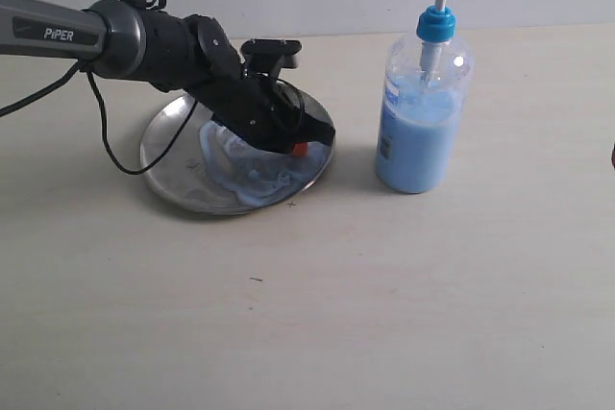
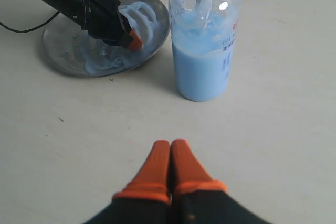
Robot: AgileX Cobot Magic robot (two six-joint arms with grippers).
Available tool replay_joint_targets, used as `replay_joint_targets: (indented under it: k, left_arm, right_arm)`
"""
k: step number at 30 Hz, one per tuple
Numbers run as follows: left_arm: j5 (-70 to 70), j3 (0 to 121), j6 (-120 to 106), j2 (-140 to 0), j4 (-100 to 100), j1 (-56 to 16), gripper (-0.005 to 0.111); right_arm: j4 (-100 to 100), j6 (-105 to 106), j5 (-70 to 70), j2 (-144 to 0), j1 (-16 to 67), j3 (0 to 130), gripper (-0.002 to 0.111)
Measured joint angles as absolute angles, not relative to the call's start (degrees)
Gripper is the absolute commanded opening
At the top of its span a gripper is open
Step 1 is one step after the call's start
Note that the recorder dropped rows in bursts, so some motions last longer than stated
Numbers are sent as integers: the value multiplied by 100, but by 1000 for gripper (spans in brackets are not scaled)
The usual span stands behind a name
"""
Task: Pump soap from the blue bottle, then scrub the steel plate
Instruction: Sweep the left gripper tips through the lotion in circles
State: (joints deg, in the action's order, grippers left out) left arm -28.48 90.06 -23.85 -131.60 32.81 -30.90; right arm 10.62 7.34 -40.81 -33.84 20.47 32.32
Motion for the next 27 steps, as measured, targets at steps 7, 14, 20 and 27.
replay_joint_targets:
  k: [7, 14, 20, 27]
  left_arm:
    - [-3635, 9009, -2639, -13148, 3253, -3090, 0]
    - [-3669, 9054, -2289, -13091, 2303, -3090, 0]
    - [-3186, 9054, -1869, -13102, 1943, -3090, 0]
    - [-2698, 9020, -1797, -13150, 2569, -3090, 0]
  right_arm:
    - [1083, 745, -4092, -3384, 2047, 3232, 0]
    - [1094, 755, -4092, -3384, 2047, 3232, 0]
    - [1094, 755, -4092, -3384, 2047, 3232, 0]
    - [1094, 755, -4102, -3384, 2047, 3232, 0]
